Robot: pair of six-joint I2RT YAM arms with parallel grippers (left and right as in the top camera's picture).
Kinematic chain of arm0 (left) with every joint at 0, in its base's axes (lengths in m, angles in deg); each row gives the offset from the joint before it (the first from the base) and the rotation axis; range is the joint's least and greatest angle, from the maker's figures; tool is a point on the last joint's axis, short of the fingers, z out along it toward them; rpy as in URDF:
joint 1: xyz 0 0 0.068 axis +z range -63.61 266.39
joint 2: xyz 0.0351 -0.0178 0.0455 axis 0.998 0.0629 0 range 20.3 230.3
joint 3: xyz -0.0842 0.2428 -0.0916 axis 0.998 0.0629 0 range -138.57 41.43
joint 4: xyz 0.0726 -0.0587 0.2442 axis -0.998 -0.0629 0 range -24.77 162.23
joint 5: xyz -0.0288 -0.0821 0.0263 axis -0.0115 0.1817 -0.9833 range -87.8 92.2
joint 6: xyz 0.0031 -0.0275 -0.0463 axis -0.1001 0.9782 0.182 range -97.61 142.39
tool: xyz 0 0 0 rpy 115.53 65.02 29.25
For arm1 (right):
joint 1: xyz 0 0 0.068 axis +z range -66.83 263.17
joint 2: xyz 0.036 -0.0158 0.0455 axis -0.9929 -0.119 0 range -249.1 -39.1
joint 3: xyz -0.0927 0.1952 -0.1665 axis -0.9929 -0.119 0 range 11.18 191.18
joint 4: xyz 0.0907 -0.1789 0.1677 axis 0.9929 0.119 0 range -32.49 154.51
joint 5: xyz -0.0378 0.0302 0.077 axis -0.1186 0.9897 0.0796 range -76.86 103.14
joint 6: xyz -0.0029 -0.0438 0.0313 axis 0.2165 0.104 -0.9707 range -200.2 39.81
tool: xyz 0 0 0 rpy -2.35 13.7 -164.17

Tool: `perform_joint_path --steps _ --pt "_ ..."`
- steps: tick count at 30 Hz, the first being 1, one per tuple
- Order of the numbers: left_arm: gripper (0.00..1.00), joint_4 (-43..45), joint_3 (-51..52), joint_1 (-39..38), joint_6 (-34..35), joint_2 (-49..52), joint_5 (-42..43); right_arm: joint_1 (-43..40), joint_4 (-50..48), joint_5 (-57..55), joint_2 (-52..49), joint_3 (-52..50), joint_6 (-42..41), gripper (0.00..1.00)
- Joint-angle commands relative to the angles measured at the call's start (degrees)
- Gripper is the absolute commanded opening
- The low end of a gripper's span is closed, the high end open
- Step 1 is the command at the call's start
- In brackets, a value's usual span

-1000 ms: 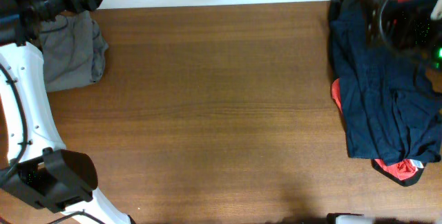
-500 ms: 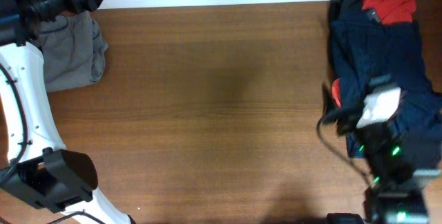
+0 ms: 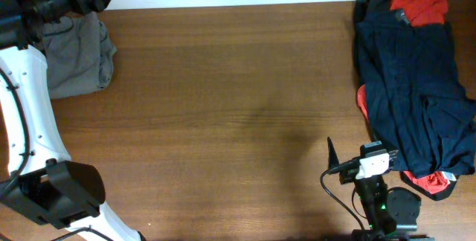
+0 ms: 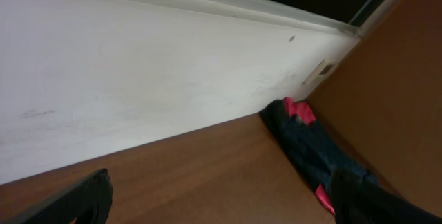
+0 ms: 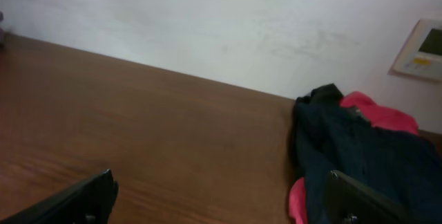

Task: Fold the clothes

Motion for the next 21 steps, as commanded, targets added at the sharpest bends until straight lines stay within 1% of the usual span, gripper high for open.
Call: perform_joint_path --steps 1,9,13,21 --pt "0.99 0.15 0.09 -0.09 -0.07 0.28 0.74 -0.17 -0.55 -0.5 2.97 -3.78 -0.17 0.99" --pt "0.99 0.15 0.09 -0.09 -0.07 0.28 0.74 -0.17 -1.27 -0.44 2.97 -4.24 -0.57 0.99" --pt "0.99 0.15 0.09 -0.09 -0.07 0.28 0.74 -0.15 -1.25 -0.42 2.97 -4.24 -8.09 0.99" --pt "0.99 0.13 0.09 -0.09 -0.07 0.28 0.74 -0.15 -1.29 -0.46 2.97 -4.22 -8.2 0.99"
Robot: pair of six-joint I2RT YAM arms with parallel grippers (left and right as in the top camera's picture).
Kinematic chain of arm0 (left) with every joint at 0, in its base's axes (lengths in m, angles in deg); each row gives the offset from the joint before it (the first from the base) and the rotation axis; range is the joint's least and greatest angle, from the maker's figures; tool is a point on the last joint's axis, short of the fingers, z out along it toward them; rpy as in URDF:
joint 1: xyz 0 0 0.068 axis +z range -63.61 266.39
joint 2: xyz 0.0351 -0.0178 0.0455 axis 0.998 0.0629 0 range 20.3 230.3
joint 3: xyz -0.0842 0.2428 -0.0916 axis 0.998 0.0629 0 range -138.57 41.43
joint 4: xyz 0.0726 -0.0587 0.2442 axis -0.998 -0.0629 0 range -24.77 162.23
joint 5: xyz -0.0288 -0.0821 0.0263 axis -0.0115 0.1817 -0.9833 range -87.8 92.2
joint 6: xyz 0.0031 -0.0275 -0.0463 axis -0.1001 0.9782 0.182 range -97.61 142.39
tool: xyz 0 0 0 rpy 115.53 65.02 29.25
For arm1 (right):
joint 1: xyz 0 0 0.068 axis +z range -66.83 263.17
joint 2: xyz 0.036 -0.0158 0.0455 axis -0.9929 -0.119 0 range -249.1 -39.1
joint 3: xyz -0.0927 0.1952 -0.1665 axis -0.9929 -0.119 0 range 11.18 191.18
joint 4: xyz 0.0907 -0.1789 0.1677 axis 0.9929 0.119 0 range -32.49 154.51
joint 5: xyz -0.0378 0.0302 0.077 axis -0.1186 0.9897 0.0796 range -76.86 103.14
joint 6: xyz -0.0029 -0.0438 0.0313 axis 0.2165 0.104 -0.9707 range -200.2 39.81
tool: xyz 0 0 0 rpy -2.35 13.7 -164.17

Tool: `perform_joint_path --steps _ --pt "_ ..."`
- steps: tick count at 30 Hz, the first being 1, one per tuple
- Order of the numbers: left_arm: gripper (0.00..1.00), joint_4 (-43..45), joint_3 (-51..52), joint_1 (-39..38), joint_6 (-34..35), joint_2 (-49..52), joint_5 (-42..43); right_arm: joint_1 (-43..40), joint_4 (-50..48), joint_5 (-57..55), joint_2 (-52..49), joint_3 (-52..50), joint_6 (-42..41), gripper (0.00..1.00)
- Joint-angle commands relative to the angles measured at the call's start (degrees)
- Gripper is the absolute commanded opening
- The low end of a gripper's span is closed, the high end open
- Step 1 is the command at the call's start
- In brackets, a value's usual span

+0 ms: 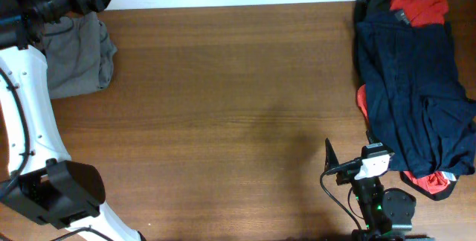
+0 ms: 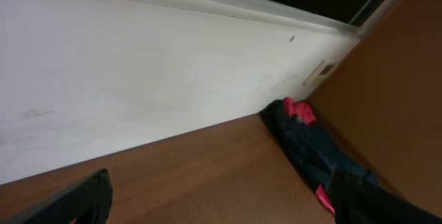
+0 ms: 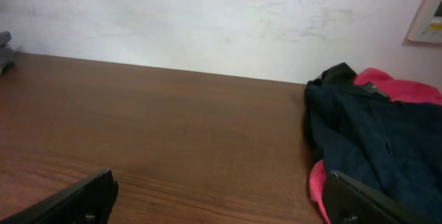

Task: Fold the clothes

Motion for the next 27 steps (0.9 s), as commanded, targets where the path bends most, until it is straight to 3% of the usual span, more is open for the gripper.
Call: perform_joint_path --steps 1,22,24,27 --pt "0.99 0.11 0.11 -0.09 -0.07 0.28 0.76 -0.17 -0.2 -0.46 0.63 -0.7 -1.18 0.99" --pt "0.99 -0.66 0.11 -0.09 -0.07 0.28 0.66 -0.15 -0.2 -0.46 0.63 -0.68 -1.18 0.99" --pt "1.0 -4.09 0.11 -0.13 -1.38 -0.26 -4.55 -0.15 -0.2 -0.46 0.63 -0.68 -1.18 0.99" --pt "0.99 -11.56 0.28 -2.84 -1.36 -2.4 -22.43 -0.15 -0.2 -0.46 0.63 -0.68 -1.18 0.99"
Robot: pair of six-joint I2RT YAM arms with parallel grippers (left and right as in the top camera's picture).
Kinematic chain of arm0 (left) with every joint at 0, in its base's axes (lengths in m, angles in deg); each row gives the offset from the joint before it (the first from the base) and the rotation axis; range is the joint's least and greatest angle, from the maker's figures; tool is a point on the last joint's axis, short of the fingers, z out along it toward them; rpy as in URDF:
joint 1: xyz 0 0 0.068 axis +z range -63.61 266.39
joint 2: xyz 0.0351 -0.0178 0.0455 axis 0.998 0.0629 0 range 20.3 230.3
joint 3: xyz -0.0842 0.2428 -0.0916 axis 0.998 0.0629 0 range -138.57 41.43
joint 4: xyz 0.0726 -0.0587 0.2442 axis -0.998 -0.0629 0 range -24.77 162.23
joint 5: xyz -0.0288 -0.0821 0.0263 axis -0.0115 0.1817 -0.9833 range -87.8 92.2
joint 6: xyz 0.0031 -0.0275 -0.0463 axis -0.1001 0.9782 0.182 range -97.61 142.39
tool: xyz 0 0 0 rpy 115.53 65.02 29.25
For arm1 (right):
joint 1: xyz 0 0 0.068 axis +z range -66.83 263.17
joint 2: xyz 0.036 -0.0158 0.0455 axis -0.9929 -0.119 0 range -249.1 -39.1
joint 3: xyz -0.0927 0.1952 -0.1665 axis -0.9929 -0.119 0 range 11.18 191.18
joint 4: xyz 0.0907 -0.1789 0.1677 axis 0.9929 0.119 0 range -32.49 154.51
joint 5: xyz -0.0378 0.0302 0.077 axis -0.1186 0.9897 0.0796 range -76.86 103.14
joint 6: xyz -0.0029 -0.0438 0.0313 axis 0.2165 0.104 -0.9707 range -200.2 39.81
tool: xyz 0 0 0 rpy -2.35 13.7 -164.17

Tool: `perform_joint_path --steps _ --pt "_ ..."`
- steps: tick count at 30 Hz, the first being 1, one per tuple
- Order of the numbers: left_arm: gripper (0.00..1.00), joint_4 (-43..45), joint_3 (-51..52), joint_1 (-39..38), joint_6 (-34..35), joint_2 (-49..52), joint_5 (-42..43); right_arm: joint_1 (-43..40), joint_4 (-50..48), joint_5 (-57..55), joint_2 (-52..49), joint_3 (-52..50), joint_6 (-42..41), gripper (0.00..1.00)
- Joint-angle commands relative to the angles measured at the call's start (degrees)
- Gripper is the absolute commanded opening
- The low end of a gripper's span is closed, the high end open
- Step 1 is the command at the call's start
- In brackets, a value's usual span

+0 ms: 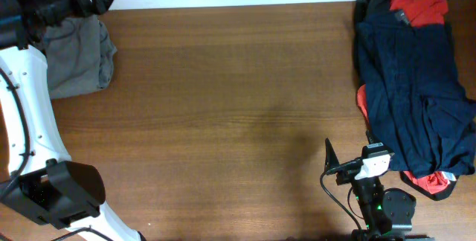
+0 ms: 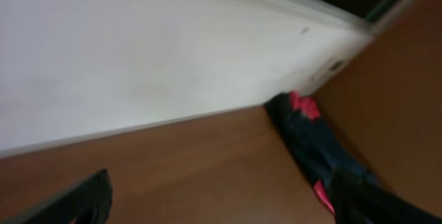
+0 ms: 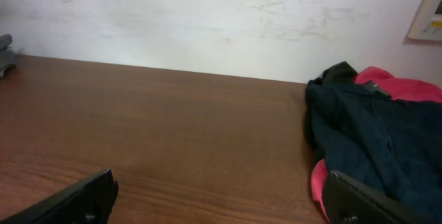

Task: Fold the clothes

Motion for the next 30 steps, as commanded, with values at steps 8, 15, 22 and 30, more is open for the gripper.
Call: perform_joint_path --steps 8,15,22,30 --pt "0.99 -0.63 12.09 -20.5 -1.01 -16.24 -59.84 -0.15 -0.2 -0.46 0.59 -0.66 -0.7 0.99" --pt "0.99 18.34 40.57 -21.31 -0.96 -32.46 -53.86 -0.15 -0.2 -0.46 0.59 -0.66 -0.7 0.99" --pt "0.99 36.28 70.73 -21.03 -0.98 -49.7 -55.04 -0.15 -0.2 -0.46 0.59 -0.68 -0.7 0.99" --pt "0.99 46.75 96.19 -20.28 -1.01 -71.41 -55.28 -0.15 -0.2 -0.46 0.59 -0.66 -0.7 0.99"
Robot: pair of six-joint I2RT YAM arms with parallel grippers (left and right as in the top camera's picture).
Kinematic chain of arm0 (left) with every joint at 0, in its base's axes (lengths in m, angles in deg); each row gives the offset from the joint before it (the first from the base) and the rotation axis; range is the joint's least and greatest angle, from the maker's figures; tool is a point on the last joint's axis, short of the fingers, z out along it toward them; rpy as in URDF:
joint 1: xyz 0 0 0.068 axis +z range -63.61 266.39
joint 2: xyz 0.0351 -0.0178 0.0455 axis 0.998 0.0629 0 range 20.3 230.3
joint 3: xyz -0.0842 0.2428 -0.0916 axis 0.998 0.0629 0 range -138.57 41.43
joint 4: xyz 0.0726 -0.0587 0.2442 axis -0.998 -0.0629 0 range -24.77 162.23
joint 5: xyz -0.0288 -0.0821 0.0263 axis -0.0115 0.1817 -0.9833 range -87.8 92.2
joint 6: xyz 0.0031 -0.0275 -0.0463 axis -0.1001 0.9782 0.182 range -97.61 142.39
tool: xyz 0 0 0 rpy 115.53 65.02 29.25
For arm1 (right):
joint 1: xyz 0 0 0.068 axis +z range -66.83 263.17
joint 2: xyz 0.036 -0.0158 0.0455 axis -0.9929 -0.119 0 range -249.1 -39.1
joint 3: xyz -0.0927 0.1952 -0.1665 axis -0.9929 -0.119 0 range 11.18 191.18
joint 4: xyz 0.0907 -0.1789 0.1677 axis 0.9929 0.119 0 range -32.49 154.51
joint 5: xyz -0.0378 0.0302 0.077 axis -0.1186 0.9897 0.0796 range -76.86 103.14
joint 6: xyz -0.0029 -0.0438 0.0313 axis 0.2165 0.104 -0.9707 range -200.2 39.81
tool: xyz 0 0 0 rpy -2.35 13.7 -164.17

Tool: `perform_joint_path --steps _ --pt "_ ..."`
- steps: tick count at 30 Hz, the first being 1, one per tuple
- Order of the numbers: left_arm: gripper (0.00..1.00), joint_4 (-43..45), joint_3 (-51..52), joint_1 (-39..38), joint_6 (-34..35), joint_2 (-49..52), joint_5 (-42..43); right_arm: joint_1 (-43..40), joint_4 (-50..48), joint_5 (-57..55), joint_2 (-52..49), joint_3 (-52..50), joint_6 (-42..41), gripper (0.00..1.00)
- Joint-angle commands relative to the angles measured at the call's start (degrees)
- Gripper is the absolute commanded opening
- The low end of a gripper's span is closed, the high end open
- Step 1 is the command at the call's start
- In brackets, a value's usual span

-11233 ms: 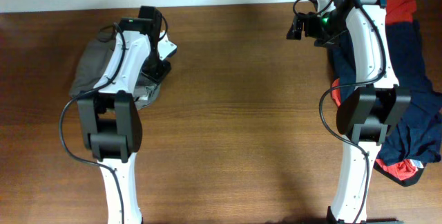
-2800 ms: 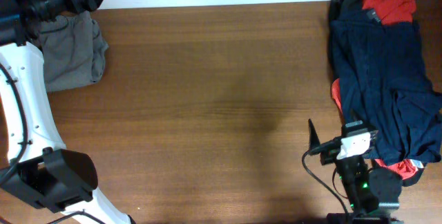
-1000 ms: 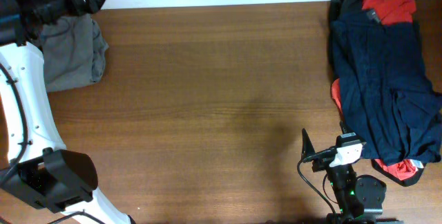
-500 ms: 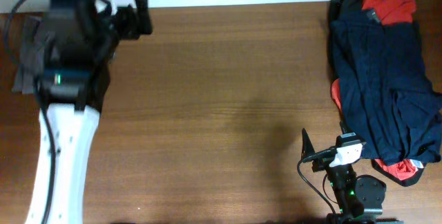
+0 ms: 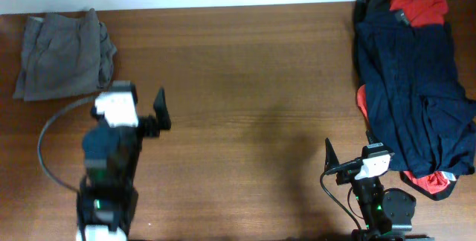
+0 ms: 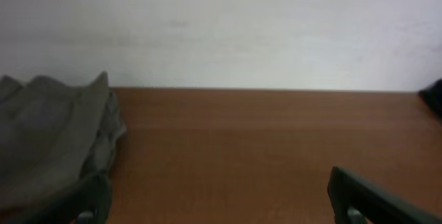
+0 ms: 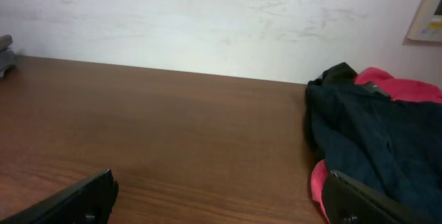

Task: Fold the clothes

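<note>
A folded grey garment (image 5: 61, 56) lies at the table's far left corner; in the left wrist view the same grey garment (image 6: 48, 137) lies ahead on the left. A loose pile of navy and red clothes (image 5: 413, 85) covers the right side, also in the right wrist view (image 7: 373, 155). My left gripper (image 6: 221, 209) is open and empty, low over the near left of the table, short of the grey garment. At the near right my right gripper (image 7: 221, 209) is open and empty, with the pile just to its right.
The brown wooden table (image 5: 245, 85) ends at a white wall (image 7: 207, 16) along the far edge. A wall panel (image 7: 431, 13) hangs at the far right. The left arm's body (image 5: 108, 166) stands at the near left, the right arm's base (image 5: 383, 204) at the near right.
My left arm was stretched to the far left corner above the grey garment; now it is drawn back to the near left, facing the garment and wall. The right arm has not moved.
At first my left gripper hung open at the far left corner by the grey garment, and the right arm sat at the near right. The right wrist view then turned squarely to the wall. The left stayed there, and is now back at the near left.
</note>
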Motion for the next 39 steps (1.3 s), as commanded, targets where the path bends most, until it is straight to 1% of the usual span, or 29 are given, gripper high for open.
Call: perform_joint_path --steps 1,5,7,12,15,18,26,39 --pt "0.99 3.89 10.71 0.5 -0.9 -10.97 -0.74 -0.15 -0.15 -0.46 0.44 -0.61 -0.66 0.99" --pt "0.99 6.54 18.58 1.38 -0.87 -19.61 -0.5 -0.15 -0.15 -0.46 0.44 -0.61 -0.66 0.99" --pt "1.0 7.28 23.21 2.54 -0.66 -25.66 -0.24 -0.15 -0.15 -0.46 0.44 -0.61 -0.66 0.99" --pt "0.99 7.39 29.4 4.94 -0.63 -34.84 2.58 -0.15 -0.15 -0.46 0.44 -0.61 -0.66 0.99" --pt "0.99 7.3 31.65 5.31 -0.66 -38.49 2.73 -0.15 -0.15 -0.46 0.44 -0.63 -0.66 0.99" --pt "0.99 6.25 33.03 5.31 -0.66 -40.41 2.84 -0.15 -0.15 -0.46 0.44 -0.61 -0.66 0.98" --pt "0.99 -6.54 33.0 5.33 -0.94 -47.47 0.72 -0.15 -0.15 -0.46 0.44 -0.61 -0.66 0.99" --pt "0.99 -6.8 33.0 5.31 -1.09 -47.43 0.57 -0.15 -0.15 -0.46 0.44 -0.61 -0.66 0.99"
